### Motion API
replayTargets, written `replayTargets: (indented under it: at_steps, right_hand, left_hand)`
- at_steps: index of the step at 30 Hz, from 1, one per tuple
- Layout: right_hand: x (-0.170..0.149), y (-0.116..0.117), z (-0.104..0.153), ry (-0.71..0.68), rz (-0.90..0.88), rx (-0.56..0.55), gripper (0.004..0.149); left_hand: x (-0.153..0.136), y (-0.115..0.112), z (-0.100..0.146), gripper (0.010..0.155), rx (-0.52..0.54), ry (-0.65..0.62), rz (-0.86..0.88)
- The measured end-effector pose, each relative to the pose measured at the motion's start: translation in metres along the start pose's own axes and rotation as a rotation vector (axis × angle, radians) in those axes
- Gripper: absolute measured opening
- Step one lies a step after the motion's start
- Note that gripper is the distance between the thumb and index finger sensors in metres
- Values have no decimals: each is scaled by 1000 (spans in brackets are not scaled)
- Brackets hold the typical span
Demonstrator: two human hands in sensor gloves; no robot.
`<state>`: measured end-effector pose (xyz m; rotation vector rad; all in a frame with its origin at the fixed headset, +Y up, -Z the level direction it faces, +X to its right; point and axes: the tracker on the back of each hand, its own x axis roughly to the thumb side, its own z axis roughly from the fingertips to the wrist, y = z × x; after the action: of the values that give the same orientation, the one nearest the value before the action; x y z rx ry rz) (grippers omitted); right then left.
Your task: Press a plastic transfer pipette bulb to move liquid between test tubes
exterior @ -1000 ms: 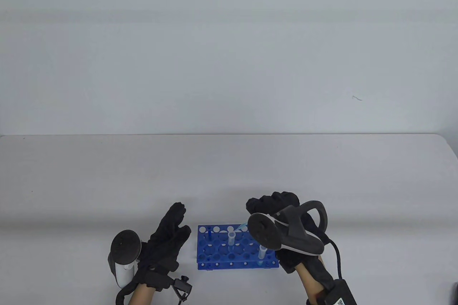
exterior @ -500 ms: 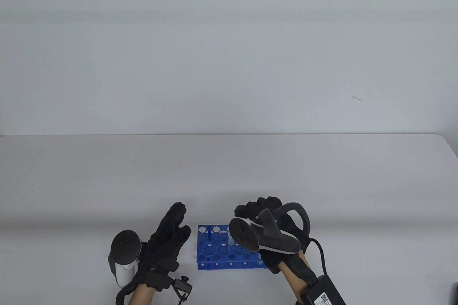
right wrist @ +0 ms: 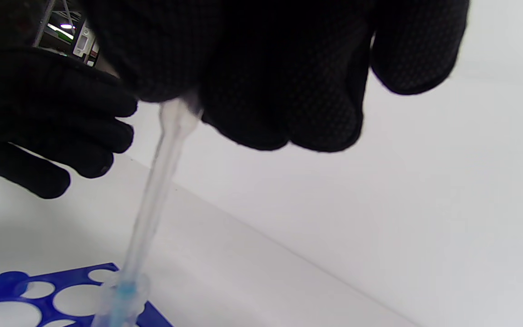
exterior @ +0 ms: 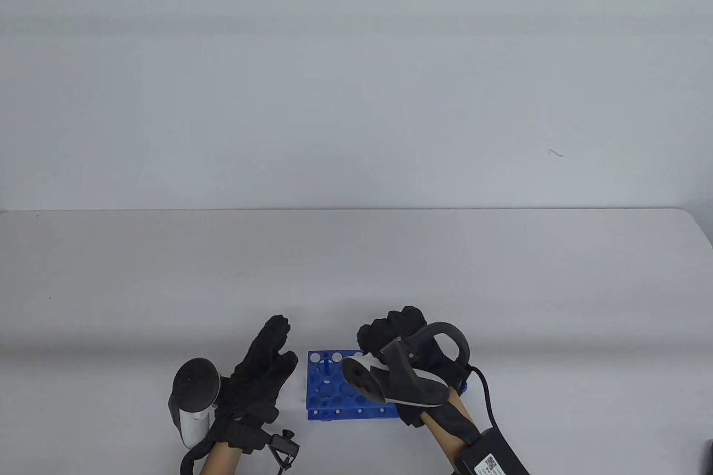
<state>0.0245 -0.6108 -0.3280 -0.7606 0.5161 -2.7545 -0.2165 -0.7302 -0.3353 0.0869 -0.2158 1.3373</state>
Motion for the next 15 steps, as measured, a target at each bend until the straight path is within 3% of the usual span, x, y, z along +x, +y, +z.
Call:
replayTargets:
  at_steps: [15]
  right_hand:
    - [3,1,2,-17,56,-90,38]
  left_hand:
    - [0,0,0,88,1,-1,2]
